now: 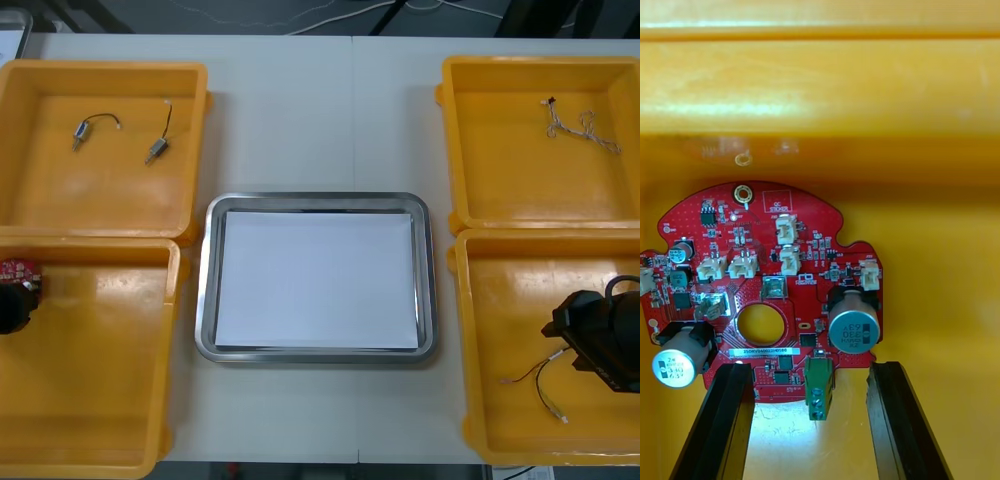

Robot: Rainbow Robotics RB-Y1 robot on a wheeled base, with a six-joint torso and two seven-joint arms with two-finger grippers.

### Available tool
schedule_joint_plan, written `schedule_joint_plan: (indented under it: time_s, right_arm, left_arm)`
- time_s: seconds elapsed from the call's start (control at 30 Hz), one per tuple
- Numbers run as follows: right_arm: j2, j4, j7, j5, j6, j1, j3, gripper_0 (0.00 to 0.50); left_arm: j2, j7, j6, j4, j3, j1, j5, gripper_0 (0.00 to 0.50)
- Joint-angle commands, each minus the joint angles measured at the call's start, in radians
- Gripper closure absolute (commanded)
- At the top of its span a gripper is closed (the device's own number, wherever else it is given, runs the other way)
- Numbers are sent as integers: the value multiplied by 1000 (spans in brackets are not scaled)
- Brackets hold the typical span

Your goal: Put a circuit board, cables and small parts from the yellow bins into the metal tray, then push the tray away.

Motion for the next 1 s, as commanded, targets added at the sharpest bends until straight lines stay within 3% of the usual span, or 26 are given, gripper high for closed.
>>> schedule_joint_plan:
  time_s: [0.03,0.3,0.4,0.6,0.67,0.7,1.0]
  right_arm:
    - [15,5,-62,30,-10,-14,-15,0]
    - [15,69,-63,71,-79,-2,22,0]
    - [15,86,-63,84,-91,0,32,0]
    - [31,103,-63,105,-131,16,52,0]
    - [36,106,-63,114,-148,27,65,0]
    - [38,106,-65,116,-153,29,66,0]
    - [50,106,-65,153,-208,64,95,0]
  left_arm:
    - [-28,-129,-18,-5,-13,37,-29,67]
    - [-40,-143,-41,13,-13,37,-42,87]
    - [-43,-145,-41,11,-13,39,-45,120]
    - [-43,-145,-41,11,-13,39,-46,354]
    - [-43,-141,-41,13,-13,39,-45,479]
    - [-43,-140,-41,13,-13,39,-45,500]
    - [-43,-134,-40,11,-13,37,-36,500]
